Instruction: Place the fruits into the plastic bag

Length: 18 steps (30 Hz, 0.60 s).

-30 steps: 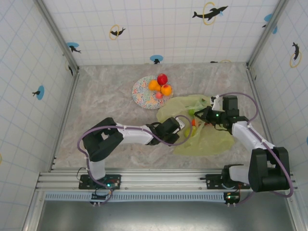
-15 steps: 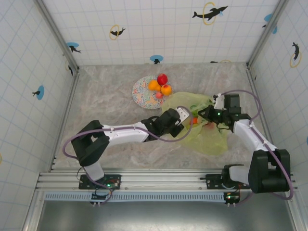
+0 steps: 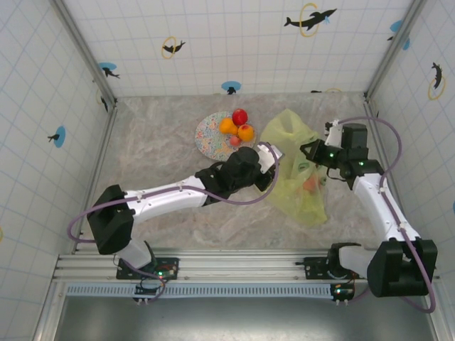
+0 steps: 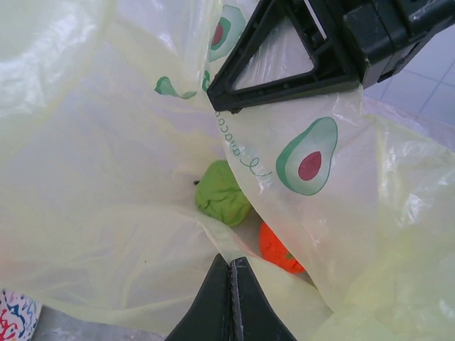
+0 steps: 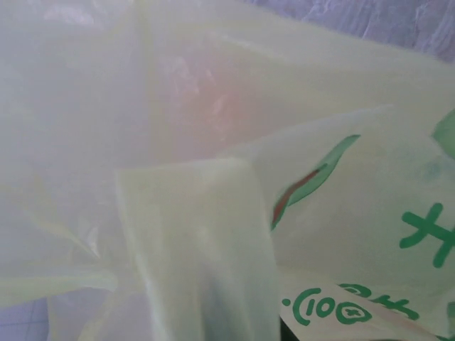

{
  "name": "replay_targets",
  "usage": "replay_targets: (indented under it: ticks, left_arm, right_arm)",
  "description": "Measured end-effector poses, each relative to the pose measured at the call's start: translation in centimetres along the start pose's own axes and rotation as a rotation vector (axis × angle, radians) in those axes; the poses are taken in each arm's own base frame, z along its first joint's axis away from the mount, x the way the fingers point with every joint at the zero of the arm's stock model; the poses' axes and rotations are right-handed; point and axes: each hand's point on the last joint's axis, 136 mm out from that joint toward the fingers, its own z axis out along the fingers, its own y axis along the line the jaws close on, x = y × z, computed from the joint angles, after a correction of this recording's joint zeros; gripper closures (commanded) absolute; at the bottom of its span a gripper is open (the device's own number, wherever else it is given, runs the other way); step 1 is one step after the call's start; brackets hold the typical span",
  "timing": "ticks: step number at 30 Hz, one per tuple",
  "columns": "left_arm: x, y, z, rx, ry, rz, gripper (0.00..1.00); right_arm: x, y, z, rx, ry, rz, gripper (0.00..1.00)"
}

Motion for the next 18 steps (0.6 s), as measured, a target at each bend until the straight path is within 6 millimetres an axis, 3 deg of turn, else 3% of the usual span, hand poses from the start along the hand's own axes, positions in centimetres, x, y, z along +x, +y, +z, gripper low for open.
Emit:
replay_targets:
  ticks: [6,14,18]
  left_arm:
    - [1.5,0.1,0.2,-0.005,0.031,-0.026,1.0]
    - [8.3,0.8,1.7,-0.056,0.18,-0.09,1.0]
    - [10.2,0.7,2.5,-0.062,0.225,-0.116,1.0]
  right_arm:
    - [-1.0,-1.2,-1.2,0.111,-0.007,-0.044,1.0]
    - [-2.7,-2.6,-2.6,0.241,-0.01,-0.103,1.0]
    - [-2.6,-2.5,-2.4,0.234,-0.006,-0.101,1.0]
